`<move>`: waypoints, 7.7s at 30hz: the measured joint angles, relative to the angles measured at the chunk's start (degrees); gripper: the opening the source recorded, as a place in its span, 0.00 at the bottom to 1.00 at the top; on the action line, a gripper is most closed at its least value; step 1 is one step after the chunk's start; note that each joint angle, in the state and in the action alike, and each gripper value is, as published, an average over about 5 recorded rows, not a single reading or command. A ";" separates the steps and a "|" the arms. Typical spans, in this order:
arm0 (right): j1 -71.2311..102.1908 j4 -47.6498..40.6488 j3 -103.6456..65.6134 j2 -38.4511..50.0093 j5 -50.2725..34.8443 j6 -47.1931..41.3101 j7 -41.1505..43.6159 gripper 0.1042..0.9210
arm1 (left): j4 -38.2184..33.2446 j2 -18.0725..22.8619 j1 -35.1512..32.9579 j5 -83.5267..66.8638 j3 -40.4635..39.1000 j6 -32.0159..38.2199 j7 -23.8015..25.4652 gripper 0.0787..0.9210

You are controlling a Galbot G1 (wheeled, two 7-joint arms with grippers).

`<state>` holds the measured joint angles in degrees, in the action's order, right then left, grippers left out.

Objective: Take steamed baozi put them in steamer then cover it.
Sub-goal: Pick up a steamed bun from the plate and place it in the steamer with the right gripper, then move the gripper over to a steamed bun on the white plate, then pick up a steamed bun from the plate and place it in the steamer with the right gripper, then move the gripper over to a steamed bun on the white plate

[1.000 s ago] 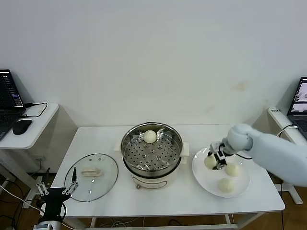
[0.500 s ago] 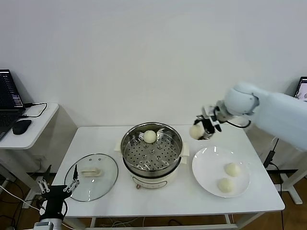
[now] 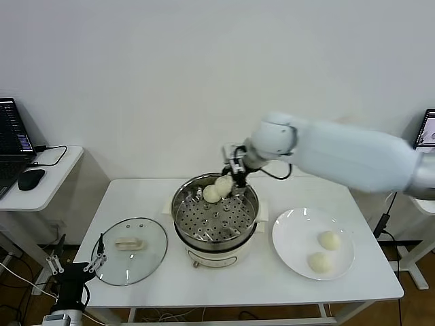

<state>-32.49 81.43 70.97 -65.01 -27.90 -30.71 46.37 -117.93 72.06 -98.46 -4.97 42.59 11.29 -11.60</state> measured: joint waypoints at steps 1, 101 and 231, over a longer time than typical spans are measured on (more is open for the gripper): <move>0.50 -0.69 0.00 -1.07 -0.21 -0.28 -0.27 0.67 | -0.03 0.05 0.01 0.02 0.04 0.00 -0.01 0.88; 42.93 7.39 -26.74 39.33 36.82 18.67 12.03 0.86 | -0.21 1.78 -1.27 3.20 -1.81 0.60 -0.35 0.88; -10.47 10.22 6.14 14.90 22.55 29.45 11.83 0.88 | -4.38 1.15 -0.14 1.85 0.05 -0.71 -2.13 0.88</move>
<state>-42.97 91.65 77.12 -50.12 -5.36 -1.26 58.20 -122.31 73.21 -98.59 -3.12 42.64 10.58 -13.73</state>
